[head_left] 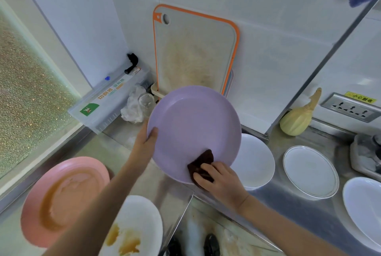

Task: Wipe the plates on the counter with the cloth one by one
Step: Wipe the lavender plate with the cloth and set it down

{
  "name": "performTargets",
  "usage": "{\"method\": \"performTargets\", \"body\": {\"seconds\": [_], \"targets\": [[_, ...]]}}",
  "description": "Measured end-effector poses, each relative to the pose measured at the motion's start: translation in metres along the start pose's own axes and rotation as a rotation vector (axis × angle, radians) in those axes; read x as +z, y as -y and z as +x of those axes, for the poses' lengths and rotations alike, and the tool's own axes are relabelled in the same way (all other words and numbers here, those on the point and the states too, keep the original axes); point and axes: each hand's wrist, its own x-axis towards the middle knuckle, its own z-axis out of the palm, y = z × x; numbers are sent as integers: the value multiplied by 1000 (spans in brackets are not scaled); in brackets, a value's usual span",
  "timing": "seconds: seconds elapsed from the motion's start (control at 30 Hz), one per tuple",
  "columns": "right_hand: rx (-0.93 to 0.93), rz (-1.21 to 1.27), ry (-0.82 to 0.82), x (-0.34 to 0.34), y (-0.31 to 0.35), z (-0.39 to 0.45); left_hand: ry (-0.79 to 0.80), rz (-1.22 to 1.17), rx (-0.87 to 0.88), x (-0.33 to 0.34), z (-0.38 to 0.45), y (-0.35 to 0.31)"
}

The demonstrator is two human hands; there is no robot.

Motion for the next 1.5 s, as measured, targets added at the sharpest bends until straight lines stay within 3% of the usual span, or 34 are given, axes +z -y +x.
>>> {"method": "performTargets", "body": {"seconds": [0.07, 0.13, 0.3, 0.5, 0.7, 0.87, 0.97, 1.03, 1.1, 1.17, 1.27, 1.33, 1.43, 1.5], "targets": [[-95, -15, 55, -8, -18, -5, 146, 69, -51, -18, 12, -4], [-137, -32, 72, -15, -26, -5, 189, 73, -86, -24, 18, -4], [-18, -31, 7, -11, -9, 5, -171, 37, -109, 7, -8, 5], [200, 23, -64, 13, 28, 11, -420, -41, -92, 66, -55, 15], [85, 9, 9, 11, 8, -3, -280, 41, -61, 24, -28, 19], [88, -33, 206, -3, -38, -22, -173, 164, -50, -9, -13, 23], [334, -19, 198, -20, -48, -11, -187, 151, -92, -14, -12, 31], [793, 155, 77, -28, -48, -3, -189, 80, -139, -18, -15, 38], [1343, 525, -53, -35, -43, 7, -165, 5, -196, -22, -23, 45], [1673, 824, -112, -35, -37, 12, -129, -60, -256, -25, -31, 54], [1804, 1107, 52, -30, -23, 12, -70, -95, -319, -32, -41, 66], [1778, 1197, 179, -29, -16, 8, -37, -75, -367, -40, -47, 75], [1617, 1001, 455, -24, -10, -3, -17, 8, -416, -49, -52, 89], [1606, 958, 510, -20, 0, -10, -41, 138, -421, -48, -51, 96]]}}
